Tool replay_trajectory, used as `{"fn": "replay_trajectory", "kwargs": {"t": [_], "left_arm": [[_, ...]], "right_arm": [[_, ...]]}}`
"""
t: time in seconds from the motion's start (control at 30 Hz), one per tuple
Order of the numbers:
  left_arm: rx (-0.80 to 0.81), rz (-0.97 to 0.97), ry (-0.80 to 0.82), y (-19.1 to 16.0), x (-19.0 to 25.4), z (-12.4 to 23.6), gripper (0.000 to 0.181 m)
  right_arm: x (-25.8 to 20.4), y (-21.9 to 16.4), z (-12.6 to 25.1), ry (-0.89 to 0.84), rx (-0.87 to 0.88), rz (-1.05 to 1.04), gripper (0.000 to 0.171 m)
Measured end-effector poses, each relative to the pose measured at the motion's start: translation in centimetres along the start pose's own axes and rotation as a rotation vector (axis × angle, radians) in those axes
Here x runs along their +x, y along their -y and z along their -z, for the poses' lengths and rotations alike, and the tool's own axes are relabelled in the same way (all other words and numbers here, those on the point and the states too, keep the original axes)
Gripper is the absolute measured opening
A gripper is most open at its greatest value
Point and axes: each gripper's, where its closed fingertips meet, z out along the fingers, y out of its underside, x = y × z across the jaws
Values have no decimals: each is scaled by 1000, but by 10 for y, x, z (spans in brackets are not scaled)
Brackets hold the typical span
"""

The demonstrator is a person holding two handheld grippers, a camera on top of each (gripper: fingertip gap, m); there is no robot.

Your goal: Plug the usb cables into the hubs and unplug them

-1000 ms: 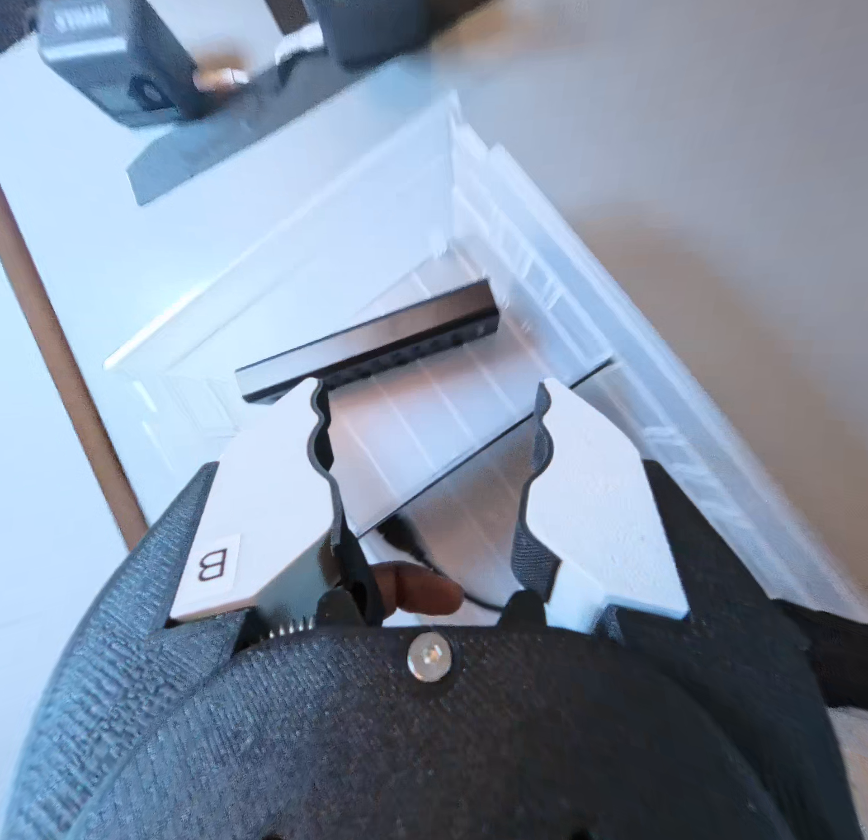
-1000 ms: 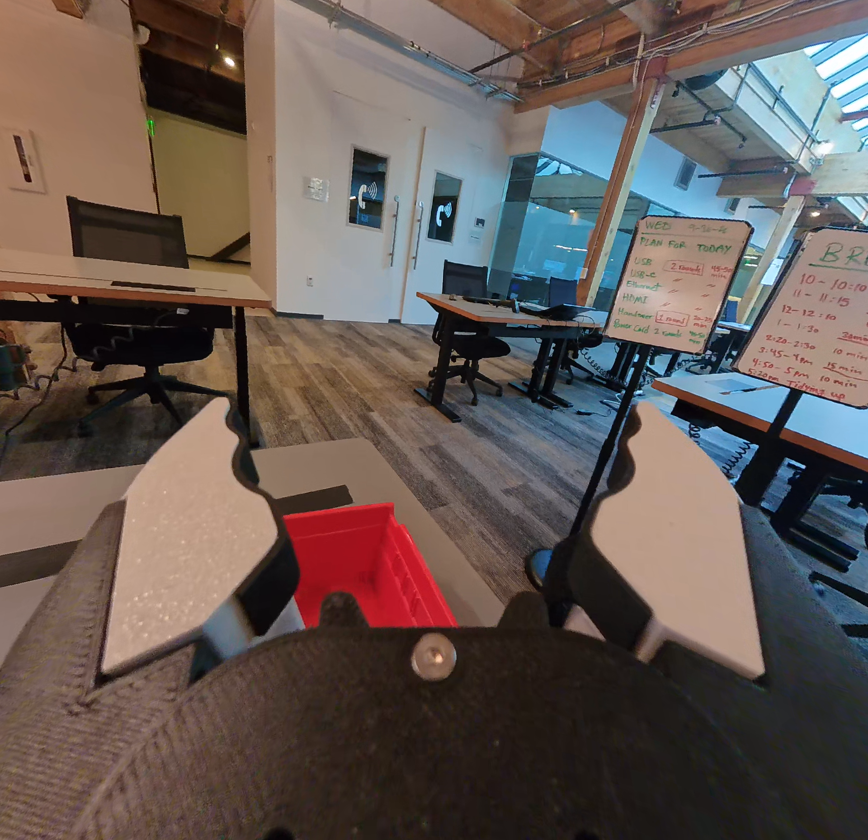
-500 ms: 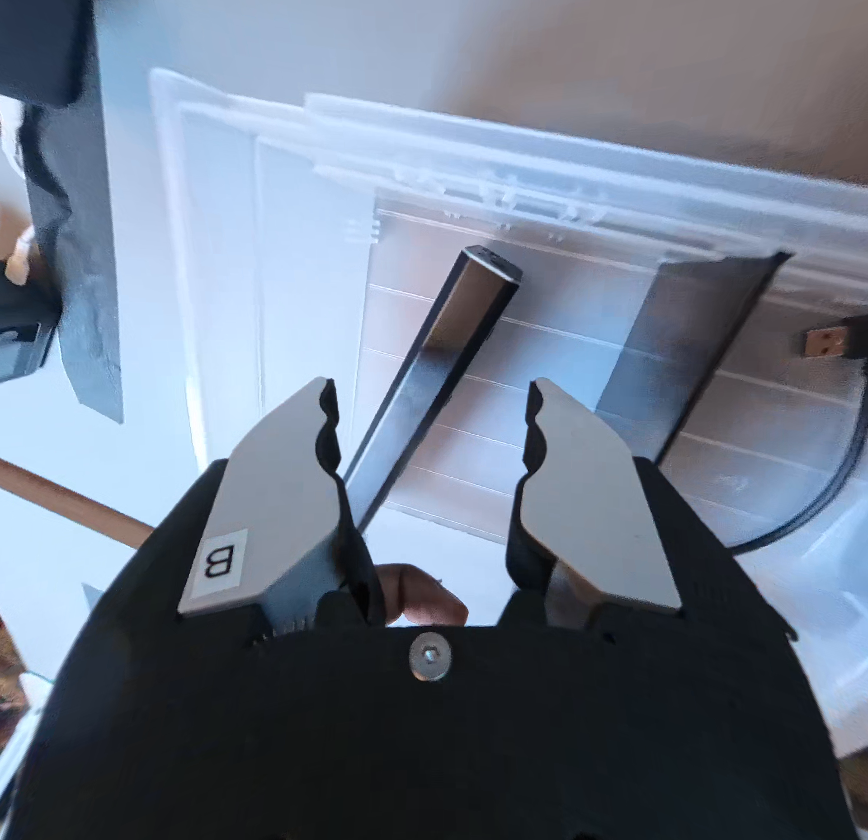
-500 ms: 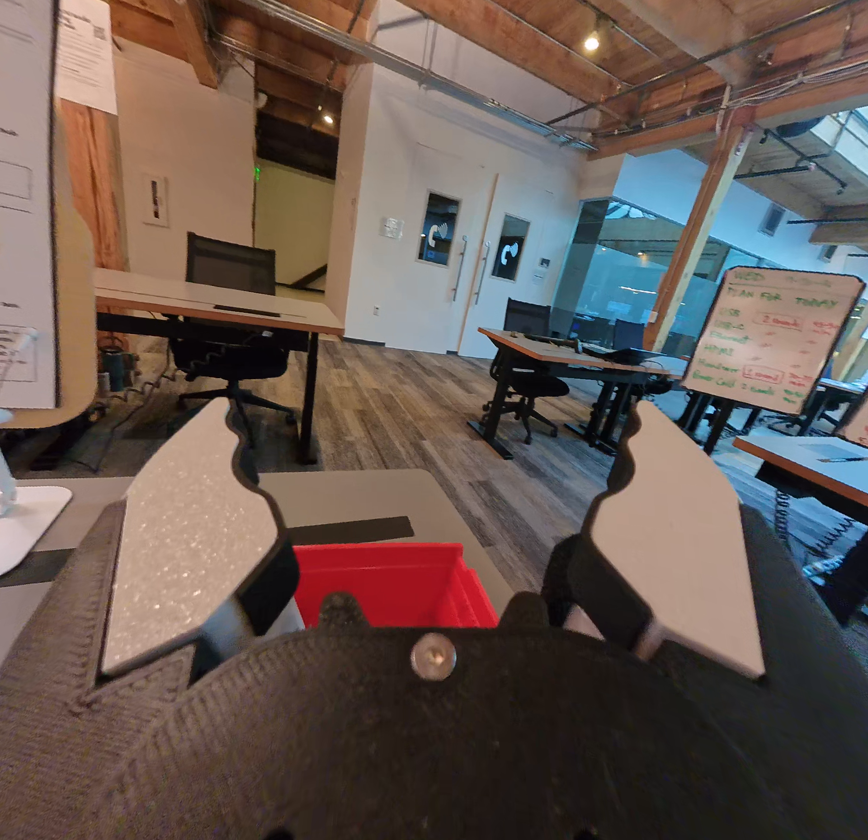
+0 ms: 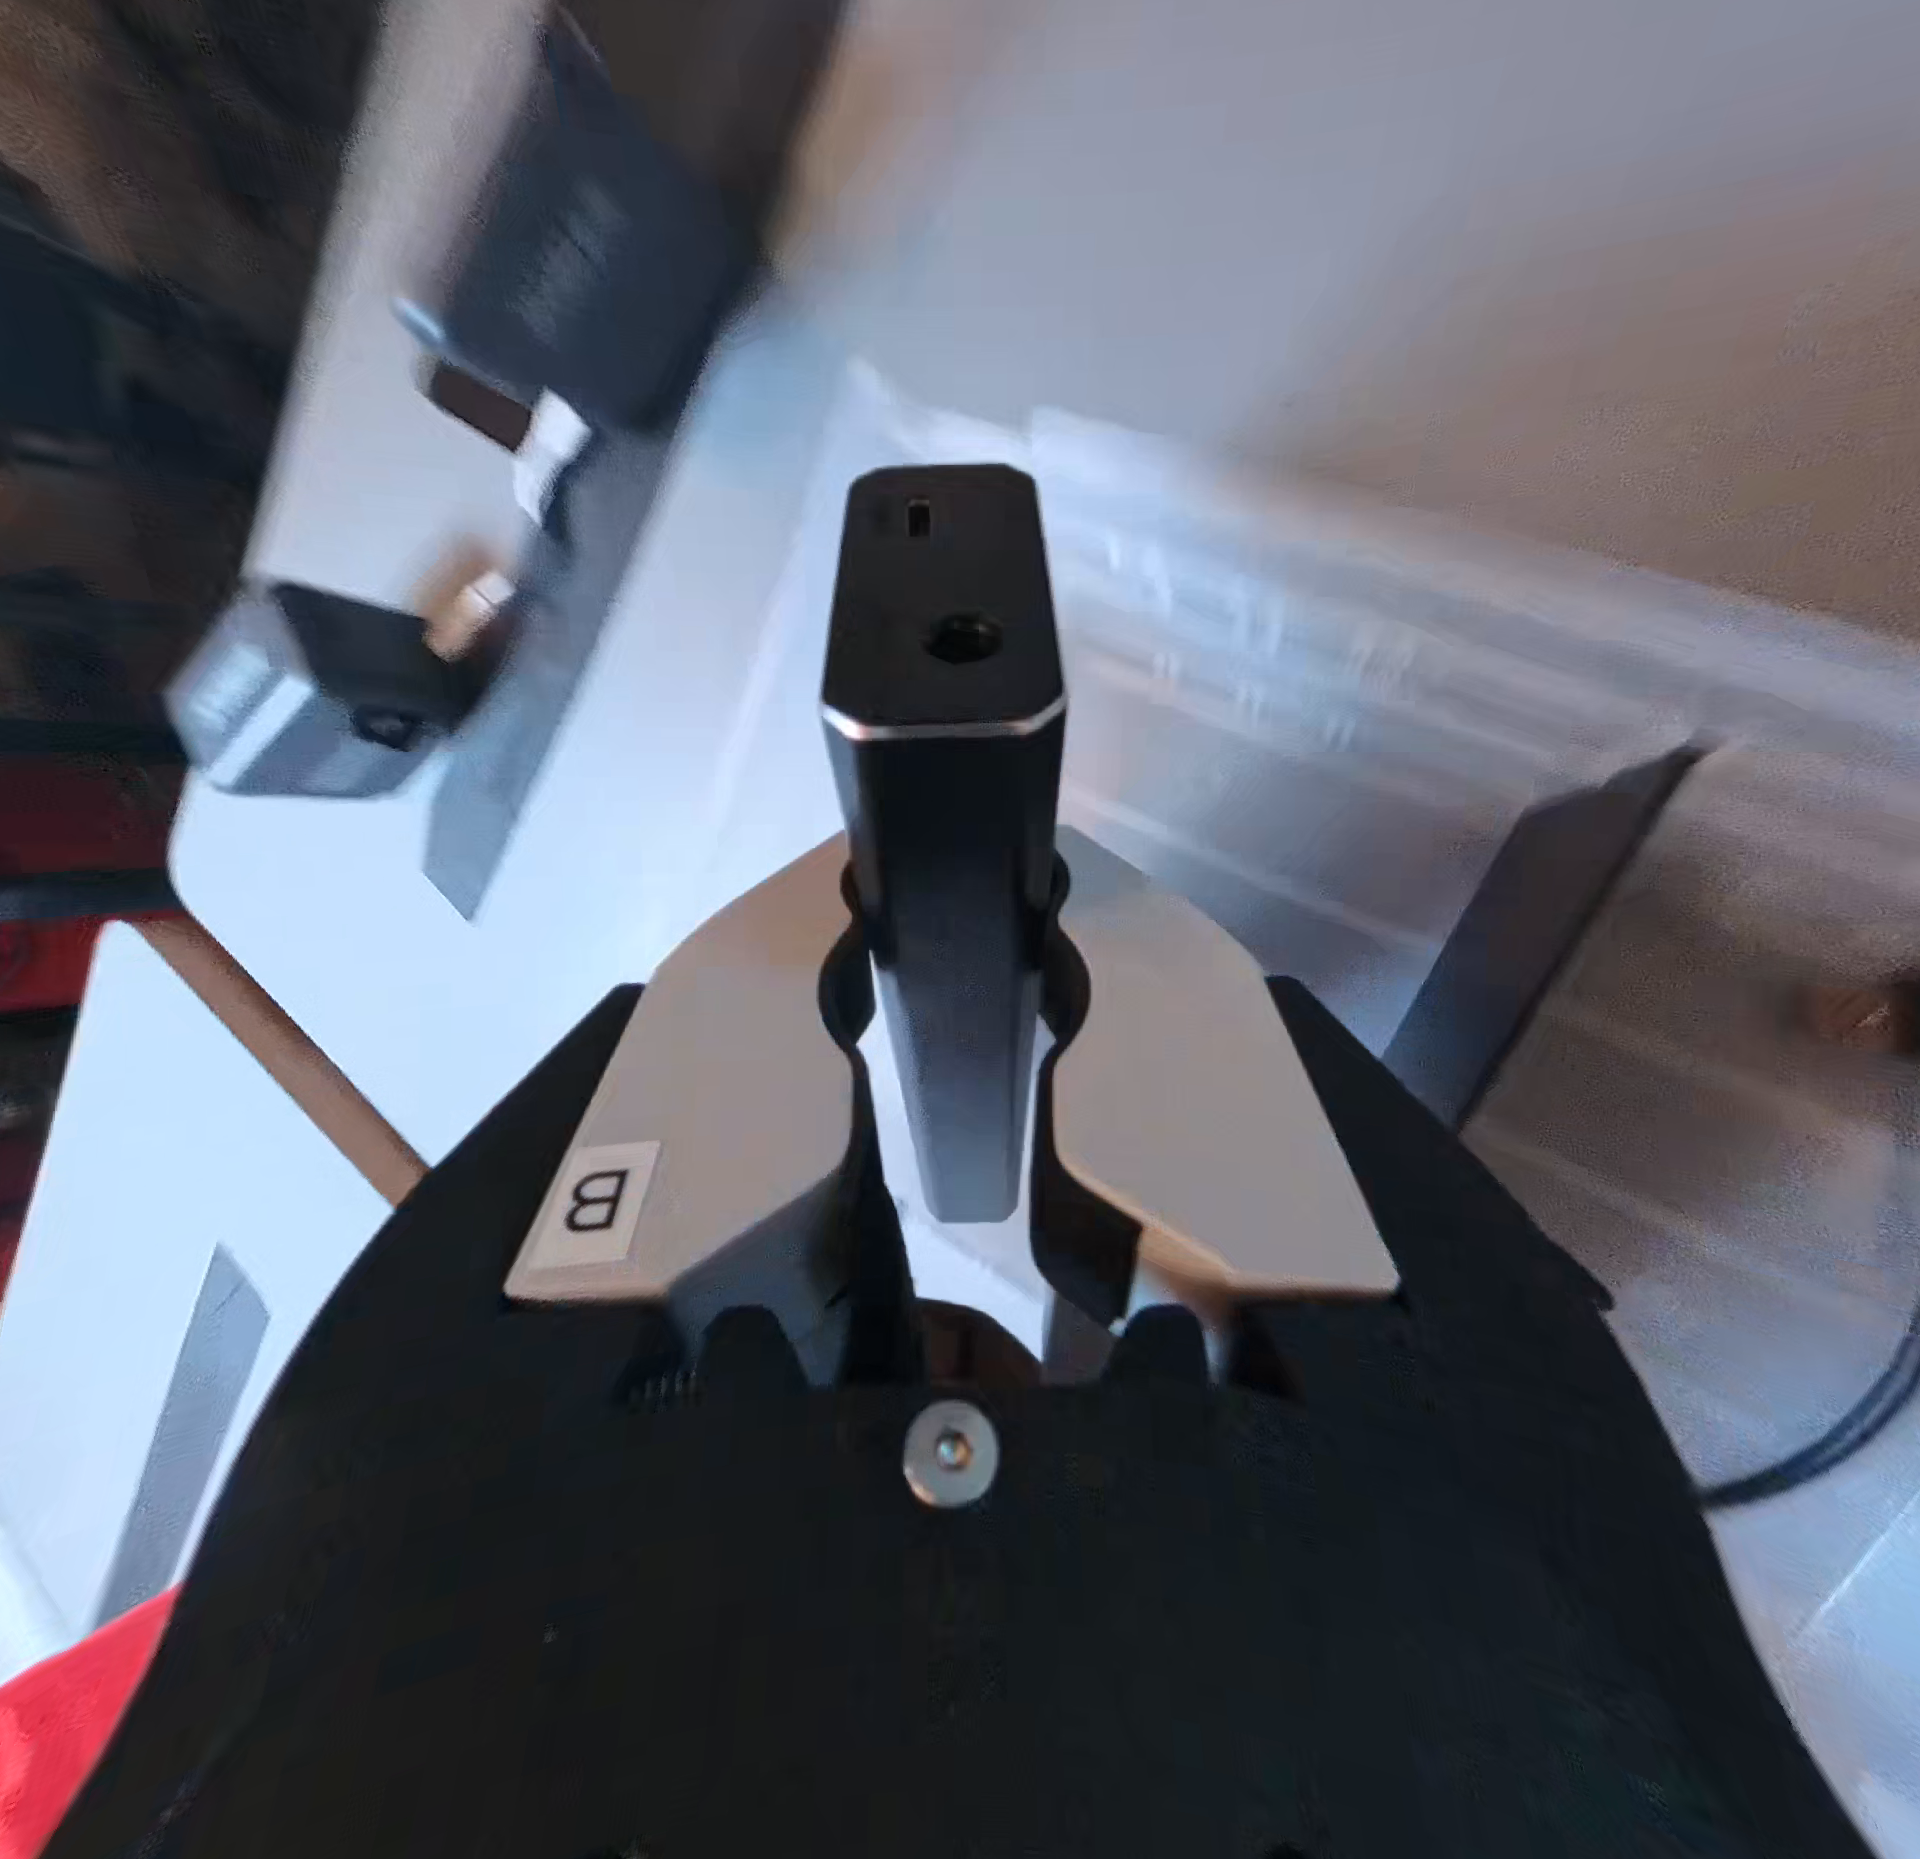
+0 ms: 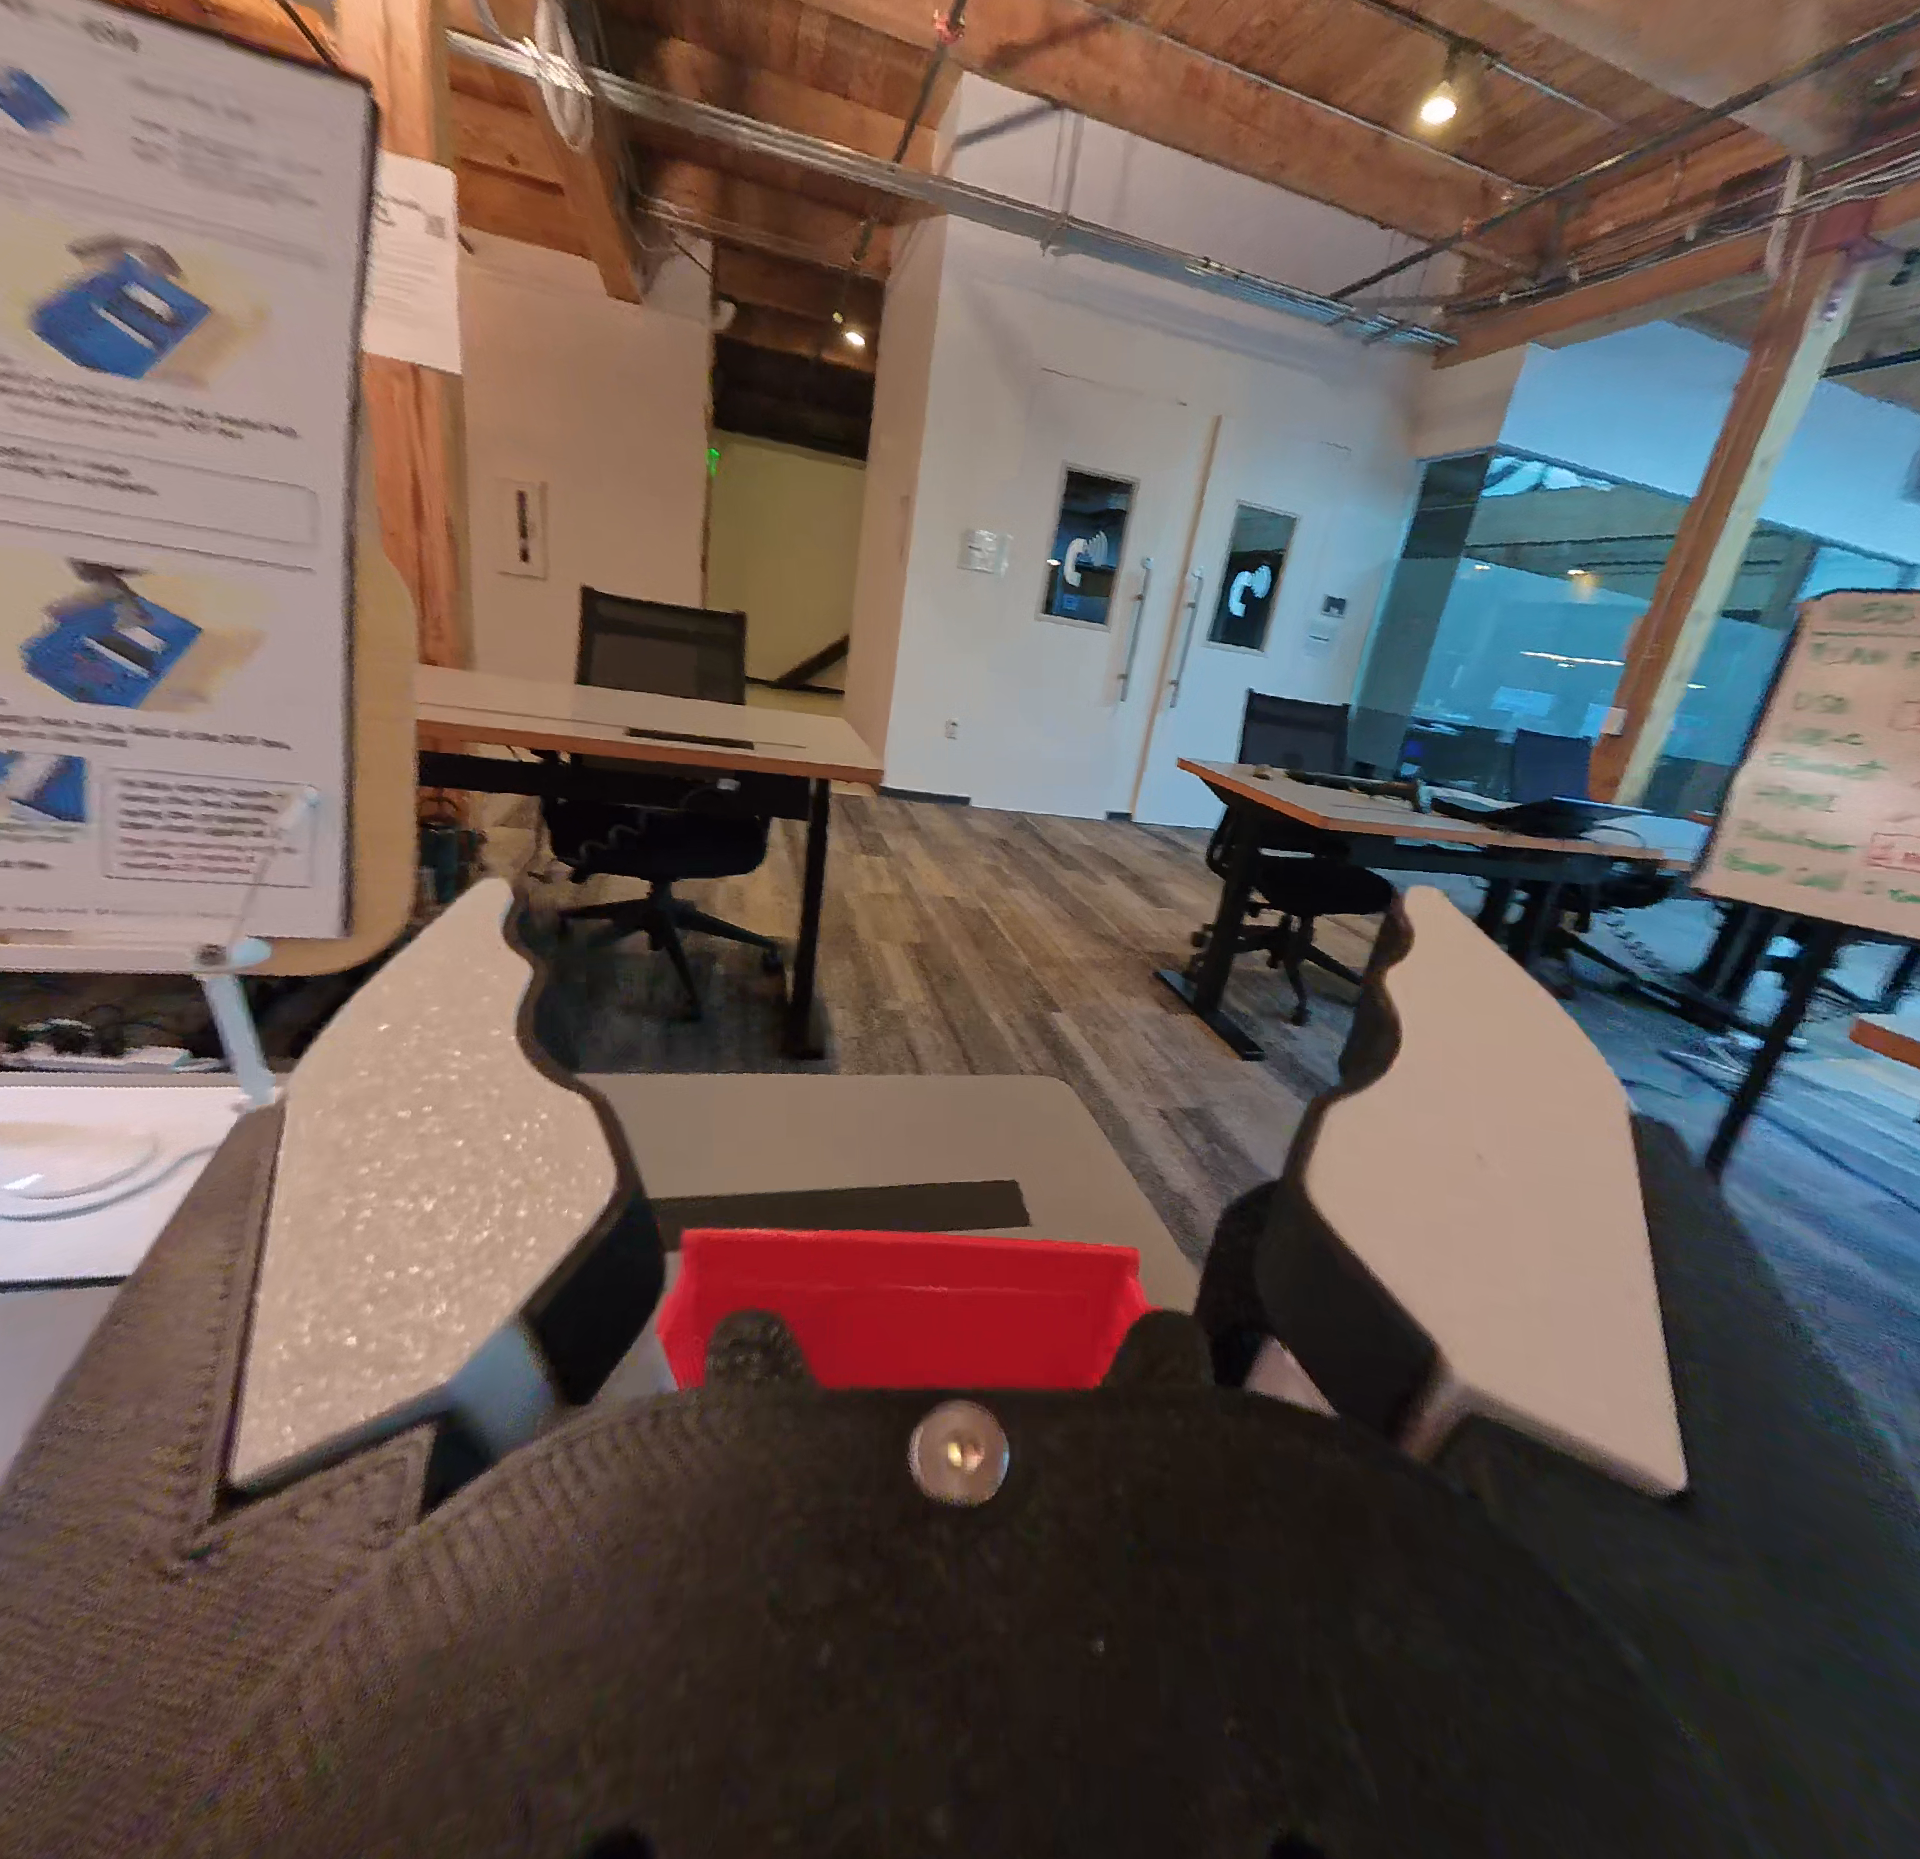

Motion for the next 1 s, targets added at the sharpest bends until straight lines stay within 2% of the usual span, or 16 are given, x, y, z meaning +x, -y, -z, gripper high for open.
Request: {"fn": "replay_trajectory", "kwargs": {"t": [0.03, 0.2, 0.33, 0.47, 0.6, 0.67, 0.77, 0.9, 1.0], "left_arm": [[109, 46, 25, 17, -4, 16, 28], [565, 229, 118, 89, -9, 103, 28], [900, 318, 26, 145, 18, 153, 28], [1176, 392, -132, 191, 49, 183, 28], [1210, 374, -325, 225, 86, 181, 28], [1180, 319, -408, 237, 110, 170, 28], [1132, 272, -490, 255, 139, 150, 28], [1053, 201, -597, 270, 177, 125, 28], [1007, 148, -644, 275, 198, 112, 28]], "right_arm": [[-4, 3, 1, 26, 15, -22, 142], [-42, 25, 8, 230, 98, -136, 130], [-83, 45, 18, 434, 169, -222, 117], [-142, 60, 38, 718, 202, -254, 99], [-196, 82, 62, 964, 262, -340, 79], [-227, 89, 80, 1161, 171, -468, 53], [-278, 95, 111, 1460, 70, -603, 50], [-341, 65, 130, 1570, -60, -444, 59], [-369, 51, 147, 1662, -107, -395, 62]]}}
